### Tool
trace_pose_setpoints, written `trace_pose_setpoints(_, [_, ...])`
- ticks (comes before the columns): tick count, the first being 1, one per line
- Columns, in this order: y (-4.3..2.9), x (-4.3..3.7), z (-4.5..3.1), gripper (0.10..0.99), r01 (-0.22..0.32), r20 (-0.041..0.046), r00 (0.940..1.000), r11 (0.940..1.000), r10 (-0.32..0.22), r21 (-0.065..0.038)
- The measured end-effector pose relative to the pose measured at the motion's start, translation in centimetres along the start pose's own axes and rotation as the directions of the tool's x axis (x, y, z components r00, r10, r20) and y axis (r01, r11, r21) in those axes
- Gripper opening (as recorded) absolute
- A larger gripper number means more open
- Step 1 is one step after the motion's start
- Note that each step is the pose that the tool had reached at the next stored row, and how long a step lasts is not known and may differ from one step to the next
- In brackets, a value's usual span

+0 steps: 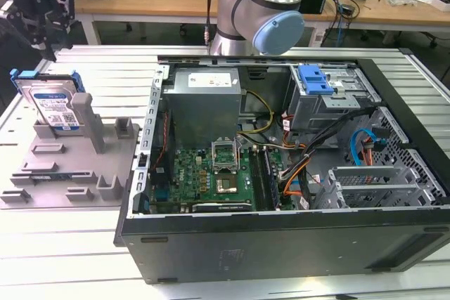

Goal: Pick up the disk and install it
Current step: 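Pick up the disk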

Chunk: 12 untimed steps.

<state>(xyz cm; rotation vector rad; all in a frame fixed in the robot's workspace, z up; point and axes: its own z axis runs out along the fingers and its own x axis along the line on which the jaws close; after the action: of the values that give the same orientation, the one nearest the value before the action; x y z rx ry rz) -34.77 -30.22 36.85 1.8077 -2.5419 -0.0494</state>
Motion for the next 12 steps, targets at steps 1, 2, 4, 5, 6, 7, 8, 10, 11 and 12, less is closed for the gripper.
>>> trace_pose_setpoints(1, [0.0,0.0,0.01,0.482,0.017,-0.0007,0.9998,0.9998,-0.017,0.0])
trace_pose_setpoints(2, [0.0,0.0,0.01,0.482,0.044,-0.0017,0.9991,0.9991,-0.044,0.0])
trace_pose_setpoints(4, [0.0,0.0,0.02,0.482,0.093,-0.0038,0.9957,0.9957,-0.093,0.0])
trace_pose_setpoints(5, [0.0,0.0,0.02,0.482,0.131,-0.0059,0.9913,0.9913,-0.131,0.0])
trace_pose_setpoints(6, [0.0,0.0,0.02,0.482,0.15,-0.0071,0.9886,0.9887,-0.15,0.0])
trace_pose_setpoints(7, [0.0,0.0,0.02,0.482,0.166,-0.0083,0.986,0.9861,-0.166,0.0])
trace_pose_setpoints(8, [0.0,0.0,0.03,0.482,0.204,-0.0115,0.979,0.979,-0.204,0.0])
trace_pose_setpoints(10, [0.0,0.0,0.02,0.482,0.21,-0.0125,0.9776,0.9777,-0.21,0.0])
trace_pose_setpoints(11, [0.0,0.0,0.02,0.482,0.21,-0.0125,0.9776,0.9777,-0.21,0.0])
trace_pose_setpoints(12, [0.01,0.0,0.03,0.482,0.21,-0.0135,0.9776,0.9776,-0.21,0.0])
